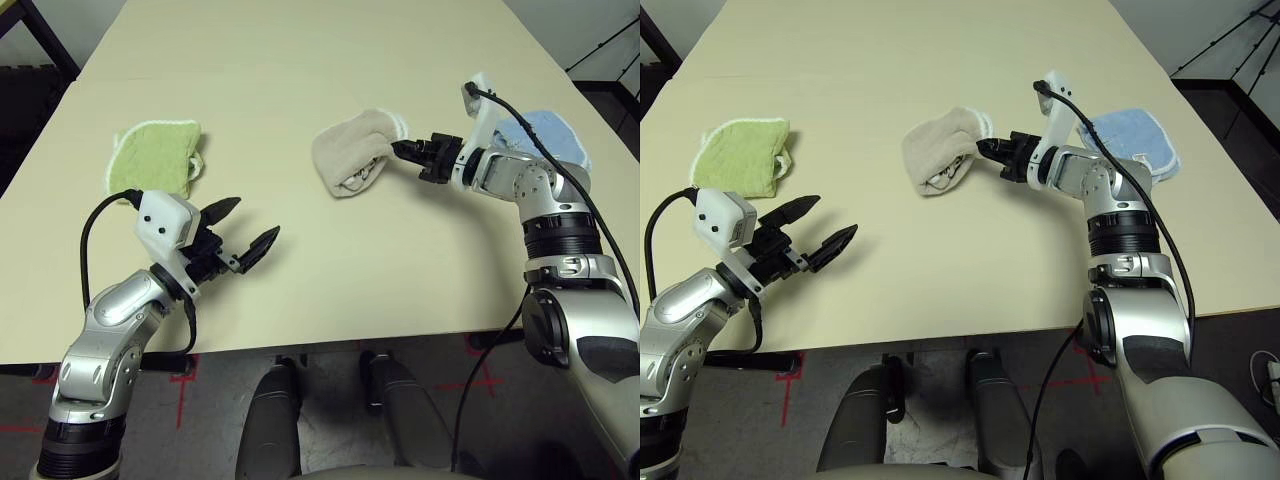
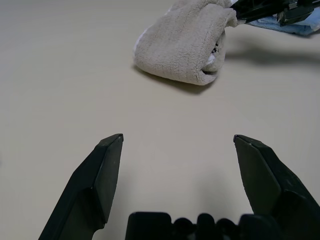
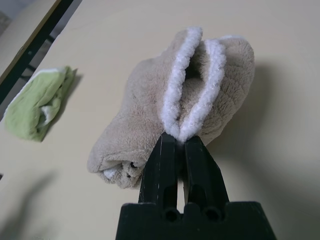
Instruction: Fold the towel and set it aside.
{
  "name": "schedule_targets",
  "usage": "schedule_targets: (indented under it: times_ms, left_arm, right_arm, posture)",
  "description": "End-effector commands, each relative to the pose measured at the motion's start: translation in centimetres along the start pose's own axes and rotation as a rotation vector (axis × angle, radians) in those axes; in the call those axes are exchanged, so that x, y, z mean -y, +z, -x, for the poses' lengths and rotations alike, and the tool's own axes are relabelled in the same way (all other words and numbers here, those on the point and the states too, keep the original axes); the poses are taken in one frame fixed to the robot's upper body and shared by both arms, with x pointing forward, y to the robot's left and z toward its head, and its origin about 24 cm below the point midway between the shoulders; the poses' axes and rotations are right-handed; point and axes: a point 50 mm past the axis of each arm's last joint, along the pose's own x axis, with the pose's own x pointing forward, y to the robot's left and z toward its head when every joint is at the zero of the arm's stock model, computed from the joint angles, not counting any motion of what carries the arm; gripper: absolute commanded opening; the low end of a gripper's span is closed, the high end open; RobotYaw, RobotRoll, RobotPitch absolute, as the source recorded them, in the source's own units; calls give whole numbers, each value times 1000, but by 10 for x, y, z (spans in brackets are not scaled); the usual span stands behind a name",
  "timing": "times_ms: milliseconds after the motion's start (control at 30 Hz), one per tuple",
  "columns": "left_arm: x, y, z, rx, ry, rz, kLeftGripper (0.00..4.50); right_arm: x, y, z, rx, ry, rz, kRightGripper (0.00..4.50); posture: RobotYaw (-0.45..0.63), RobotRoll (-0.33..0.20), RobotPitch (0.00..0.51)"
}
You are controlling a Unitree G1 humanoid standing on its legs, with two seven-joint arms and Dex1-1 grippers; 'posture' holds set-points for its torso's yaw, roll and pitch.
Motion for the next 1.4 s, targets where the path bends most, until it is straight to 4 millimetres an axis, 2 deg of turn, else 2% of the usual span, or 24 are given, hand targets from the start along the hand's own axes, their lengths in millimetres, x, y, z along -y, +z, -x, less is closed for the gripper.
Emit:
schedule_targets:
  times_ms: [33, 300, 867, 1400]
  left_arm:
    - [3, 0, 0, -1, -15, 7, 4500]
    - [2, 1, -4, 1, -33, 1, 4500]
    - [3, 0, -3, -10, -41, -1, 4500]
    - [4, -2, -6, -10, -57, 4, 4500]
  right_arm:
    - [3, 7, 1, 55, -26, 19, 12]
    - [6, 18, 0, 147, -78, 56, 12]
    - [30, 35, 4, 290, -301, 198, 12]
    - [58, 53, 30, 431, -560, 354, 12]
  posture:
    - [-24, 0, 201]
    - [-46, 0, 195]
    - [-53, 0, 202]
    - [-76, 0, 211]
